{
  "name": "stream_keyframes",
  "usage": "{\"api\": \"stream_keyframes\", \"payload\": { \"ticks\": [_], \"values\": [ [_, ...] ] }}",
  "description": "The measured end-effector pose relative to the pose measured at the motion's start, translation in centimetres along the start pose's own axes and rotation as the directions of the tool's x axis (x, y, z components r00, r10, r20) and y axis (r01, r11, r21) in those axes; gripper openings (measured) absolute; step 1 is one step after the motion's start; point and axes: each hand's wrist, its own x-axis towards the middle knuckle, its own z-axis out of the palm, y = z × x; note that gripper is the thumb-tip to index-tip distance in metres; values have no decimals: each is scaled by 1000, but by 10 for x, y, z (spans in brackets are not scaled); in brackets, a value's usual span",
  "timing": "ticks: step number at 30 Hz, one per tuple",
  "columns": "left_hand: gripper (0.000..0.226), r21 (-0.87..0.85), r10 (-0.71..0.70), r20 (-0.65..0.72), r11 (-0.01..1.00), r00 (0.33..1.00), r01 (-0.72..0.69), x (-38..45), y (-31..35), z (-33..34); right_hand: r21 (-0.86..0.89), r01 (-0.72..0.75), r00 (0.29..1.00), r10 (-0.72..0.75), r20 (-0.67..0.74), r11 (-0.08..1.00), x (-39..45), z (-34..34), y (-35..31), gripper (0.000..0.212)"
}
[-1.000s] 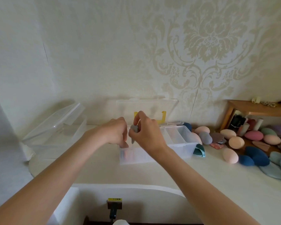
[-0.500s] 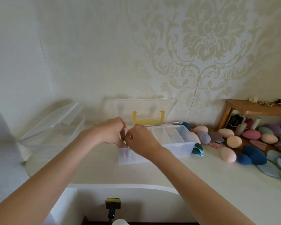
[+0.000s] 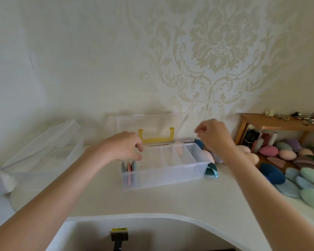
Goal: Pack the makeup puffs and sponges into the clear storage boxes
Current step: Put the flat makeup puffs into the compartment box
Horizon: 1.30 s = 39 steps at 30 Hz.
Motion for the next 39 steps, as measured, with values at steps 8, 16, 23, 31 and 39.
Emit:
{"api": "stream_keyframes", "payload": {
  "ticks": [8, 16, 23, 31, 39],
  "values": [
    [38, 95, -2, 137, 995, 991, -11, 8, 11, 14, -234, -152, 936, 216, 278, 960, -15, 26, 62, 21],
    [32, -37, 8, 86, 999, 996, -5, 5, 0, 10, -203, -137, 940, 191, 282, 970, -9, 18, 61, 26],
    [39, -113, 30, 67, 993, 997, -22, -8, -12, 4, 165, 1, 994, 17, -109, 986, -5, -30, 2, 15],
    [43, -122, 22, 5, 992, 1000, -22, -14, -12, 19, 181, 222, 967, -241, 86, 958, -47, 41, -85, 16],
    [42, -20, 32, 7, 999, 999, -32, -14, -17, 16, -72, 371, 899, -338, 280, 926, -53, 82, -97, 24]
  ]
}}
